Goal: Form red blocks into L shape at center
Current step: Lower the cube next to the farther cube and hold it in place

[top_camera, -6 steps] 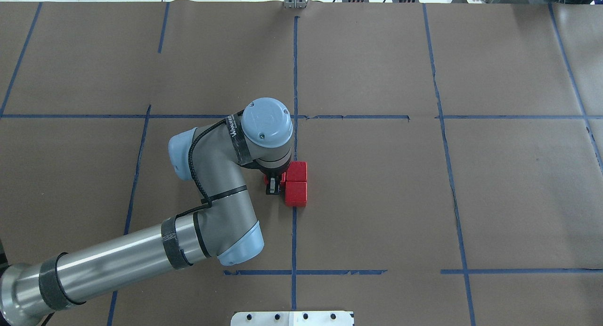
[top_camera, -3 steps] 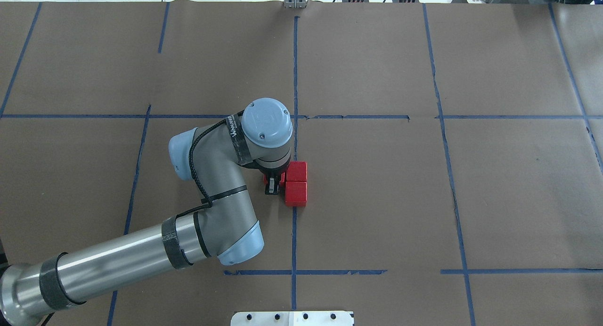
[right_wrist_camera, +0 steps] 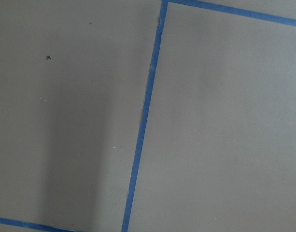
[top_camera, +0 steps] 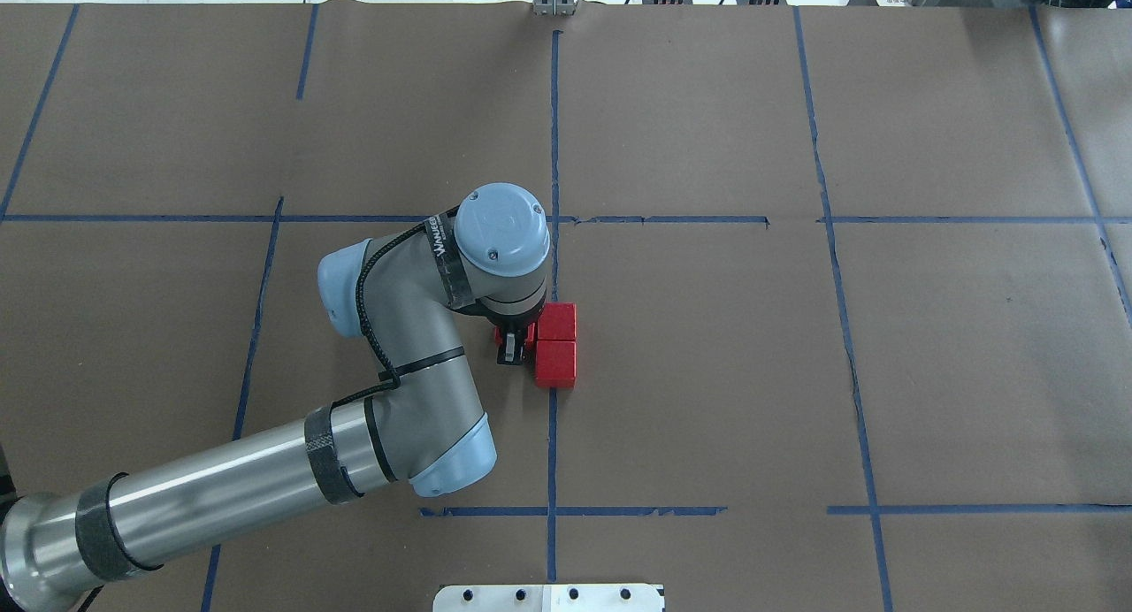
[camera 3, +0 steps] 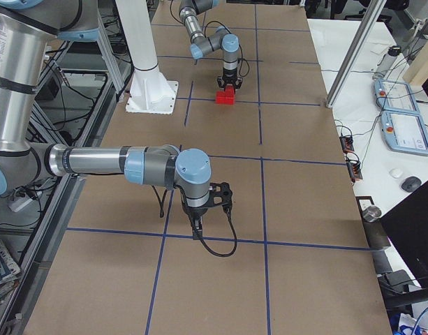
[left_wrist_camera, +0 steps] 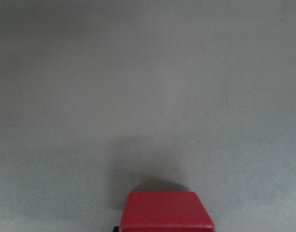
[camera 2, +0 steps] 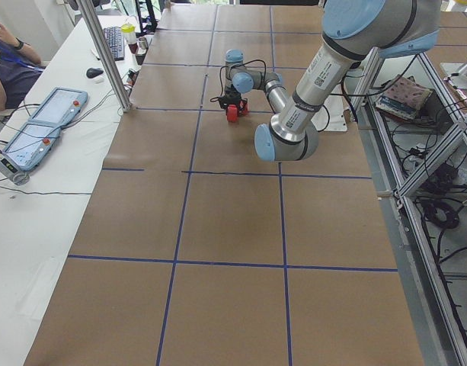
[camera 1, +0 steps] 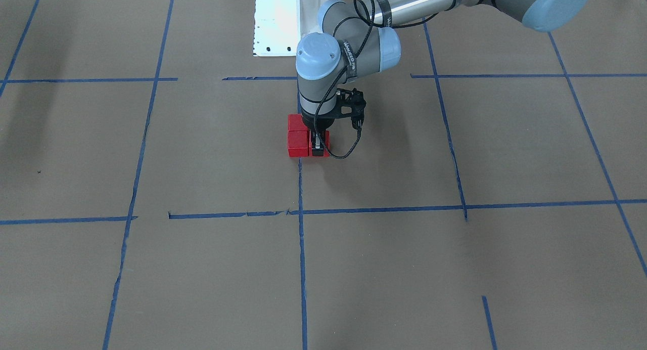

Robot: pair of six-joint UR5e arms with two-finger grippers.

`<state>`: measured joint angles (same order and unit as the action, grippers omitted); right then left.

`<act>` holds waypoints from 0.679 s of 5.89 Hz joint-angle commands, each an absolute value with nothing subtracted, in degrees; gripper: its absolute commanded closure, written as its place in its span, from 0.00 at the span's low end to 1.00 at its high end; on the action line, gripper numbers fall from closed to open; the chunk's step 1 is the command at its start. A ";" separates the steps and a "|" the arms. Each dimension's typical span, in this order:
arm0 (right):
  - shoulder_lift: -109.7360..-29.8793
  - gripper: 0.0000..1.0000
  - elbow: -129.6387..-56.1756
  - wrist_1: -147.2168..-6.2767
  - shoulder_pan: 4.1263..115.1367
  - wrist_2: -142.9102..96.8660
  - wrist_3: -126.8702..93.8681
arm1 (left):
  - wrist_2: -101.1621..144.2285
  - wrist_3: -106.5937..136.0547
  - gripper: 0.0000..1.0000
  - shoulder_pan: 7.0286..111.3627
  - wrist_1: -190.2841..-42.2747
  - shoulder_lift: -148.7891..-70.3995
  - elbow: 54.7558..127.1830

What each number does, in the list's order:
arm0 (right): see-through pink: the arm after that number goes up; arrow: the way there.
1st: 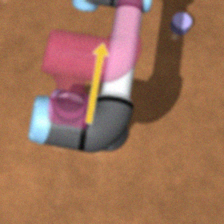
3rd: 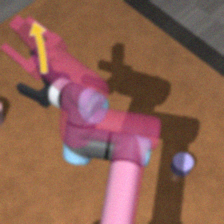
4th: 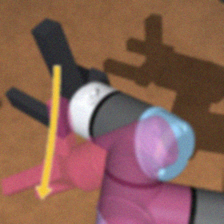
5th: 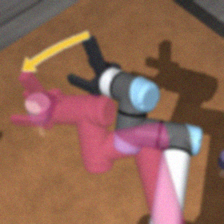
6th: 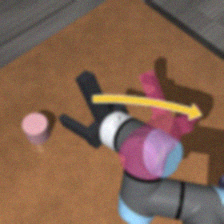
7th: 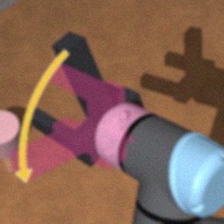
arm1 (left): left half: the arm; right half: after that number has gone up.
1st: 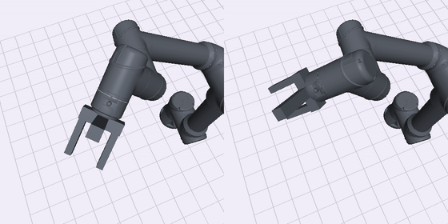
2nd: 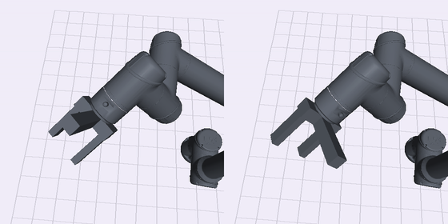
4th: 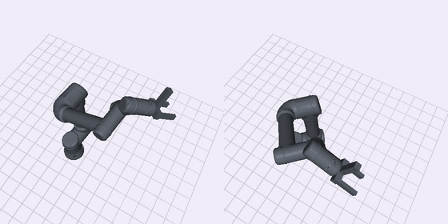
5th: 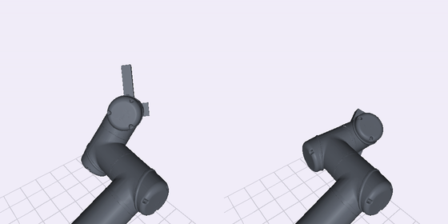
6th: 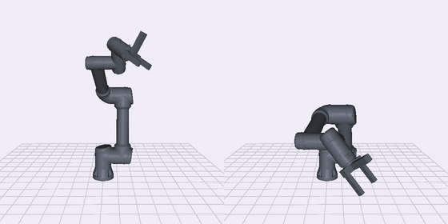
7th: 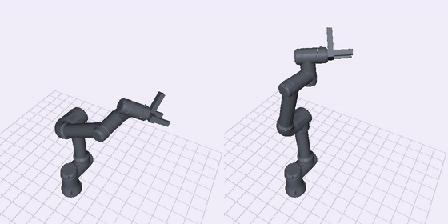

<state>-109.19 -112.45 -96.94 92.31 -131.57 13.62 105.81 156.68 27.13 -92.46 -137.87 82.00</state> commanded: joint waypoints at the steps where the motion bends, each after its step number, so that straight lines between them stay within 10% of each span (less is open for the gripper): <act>1: -109.16 0.00 -112.50 -96.94 92.37 -131.57 13.62 | 105.82 156.88 0.50 27.07 -92.46 -138.16 82.00; 4: -109.16 0.00 -112.50 -96.94 92.37 -131.57 13.62 | 105.82 156.80 0.48 27.16 -92.46 -138.08 81.91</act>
<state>-109.16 -112.50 -96.94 92.34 -131.57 13.62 105.82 156.94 27.09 -92.46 -138.14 81.94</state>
